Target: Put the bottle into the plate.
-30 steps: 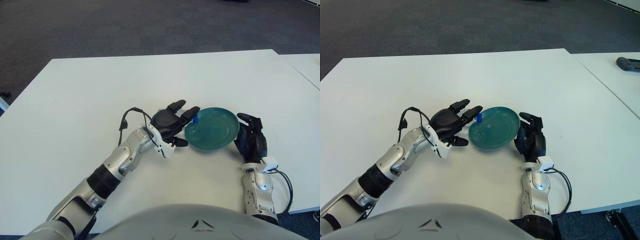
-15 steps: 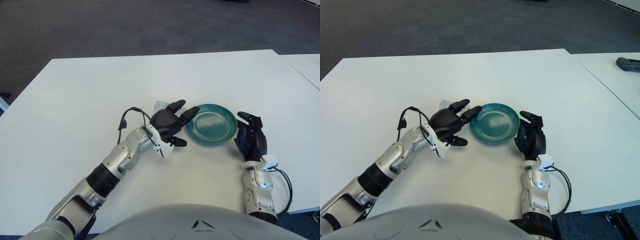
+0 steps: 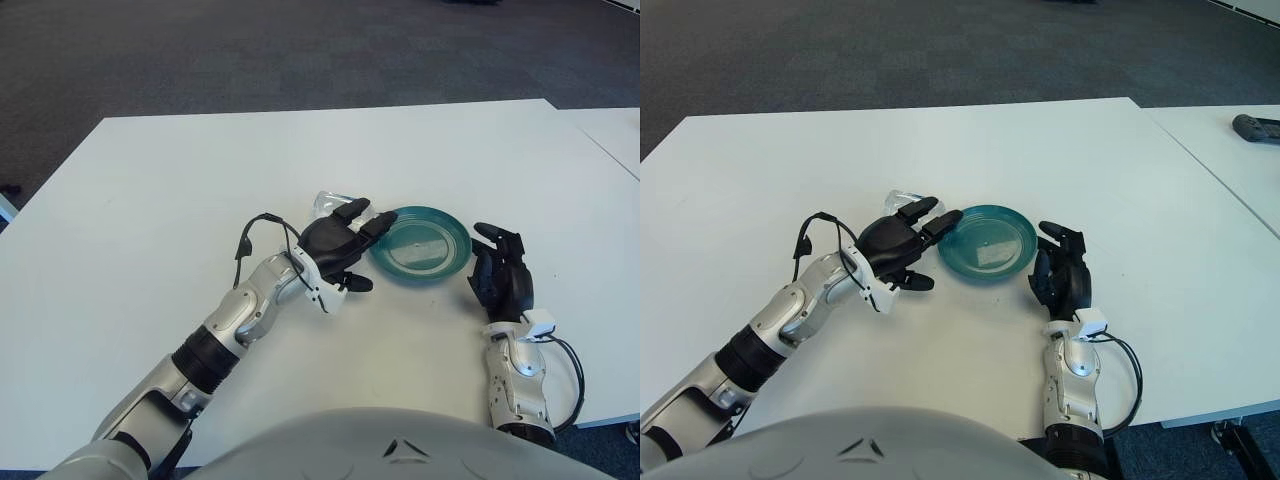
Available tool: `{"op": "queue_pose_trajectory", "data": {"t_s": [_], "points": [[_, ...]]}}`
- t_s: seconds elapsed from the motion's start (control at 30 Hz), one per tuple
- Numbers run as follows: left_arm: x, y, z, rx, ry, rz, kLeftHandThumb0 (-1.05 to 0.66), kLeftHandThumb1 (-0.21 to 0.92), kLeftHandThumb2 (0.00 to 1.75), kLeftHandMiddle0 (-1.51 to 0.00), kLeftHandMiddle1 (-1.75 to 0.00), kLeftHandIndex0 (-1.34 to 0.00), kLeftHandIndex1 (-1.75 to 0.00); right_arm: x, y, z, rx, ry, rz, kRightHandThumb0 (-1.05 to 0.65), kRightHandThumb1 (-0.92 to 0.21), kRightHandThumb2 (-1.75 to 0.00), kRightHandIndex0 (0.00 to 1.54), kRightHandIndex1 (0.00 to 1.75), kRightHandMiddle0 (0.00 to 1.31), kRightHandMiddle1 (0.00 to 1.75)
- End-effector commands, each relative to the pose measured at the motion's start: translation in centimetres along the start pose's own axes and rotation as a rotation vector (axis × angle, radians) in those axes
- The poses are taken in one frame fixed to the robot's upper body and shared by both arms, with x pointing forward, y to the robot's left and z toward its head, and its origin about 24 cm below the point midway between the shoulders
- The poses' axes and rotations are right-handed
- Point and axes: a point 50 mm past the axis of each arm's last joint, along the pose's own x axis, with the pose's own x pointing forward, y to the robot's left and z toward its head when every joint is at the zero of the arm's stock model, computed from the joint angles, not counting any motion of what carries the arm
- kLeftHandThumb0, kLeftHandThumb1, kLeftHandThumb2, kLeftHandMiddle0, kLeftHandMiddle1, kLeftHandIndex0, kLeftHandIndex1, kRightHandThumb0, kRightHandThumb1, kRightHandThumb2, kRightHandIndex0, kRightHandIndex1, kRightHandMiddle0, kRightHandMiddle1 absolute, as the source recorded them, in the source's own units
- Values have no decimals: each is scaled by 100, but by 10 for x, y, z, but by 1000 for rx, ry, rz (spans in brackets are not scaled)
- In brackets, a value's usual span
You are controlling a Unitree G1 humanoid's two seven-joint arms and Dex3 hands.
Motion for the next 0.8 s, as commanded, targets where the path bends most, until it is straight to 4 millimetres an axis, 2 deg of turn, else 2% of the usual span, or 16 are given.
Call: {"op": "queue_pose_trajectory", "data": {"t_s": [0.0,0.2,0.33,0.4,0.47,0.57,0.63,0.77], "points": [[1,6,-4,18,13,18,-105,92,75,0,0,0,0,-24,6,-32,76,150,-47,-63,-92,-68,54,106,16,118],[1,5,-5,18,21,17,-105,92,73,0,0,0,0,-24,6,-33,81,145,-45,-61,-92,-69,54,105,15,117],[5,5,-18,31,86,30,-105,92,72,0,0,-1,0,-24,7,-33,87,140,-49,-59,-88,-74,55,105,14,116],[8,6,-38,60,142,54,-105,92,72,-1,0,-2,-1,-25,7,-33,87,140,-51,-58,-86,-77,55,105,14,116],[13,12,-57,103,193,94,-105,92,72,-2,-1,-4,-2,-26,8,-34,88,143,-54,-57,-85,-78,55,105,14,117],[26,24,-69,172,232,154,-105,92,72,-5,-2,-7,-5,-31,8,-35,91,154,-46,-57,-84,-80,55,106,15,117],[34,29,-74,205,242,181,-105,92,73,-6,-3,-8,-6,-34,8,-36,93,165,-38,-58,-84,-79,55,106,14,116],[51,39,-76,239,240,190,-105,92,73,-10,-1,-2,-24,-39,10,-38,91,181,-28,-60,-87,-76,53,106,13,116]]}}
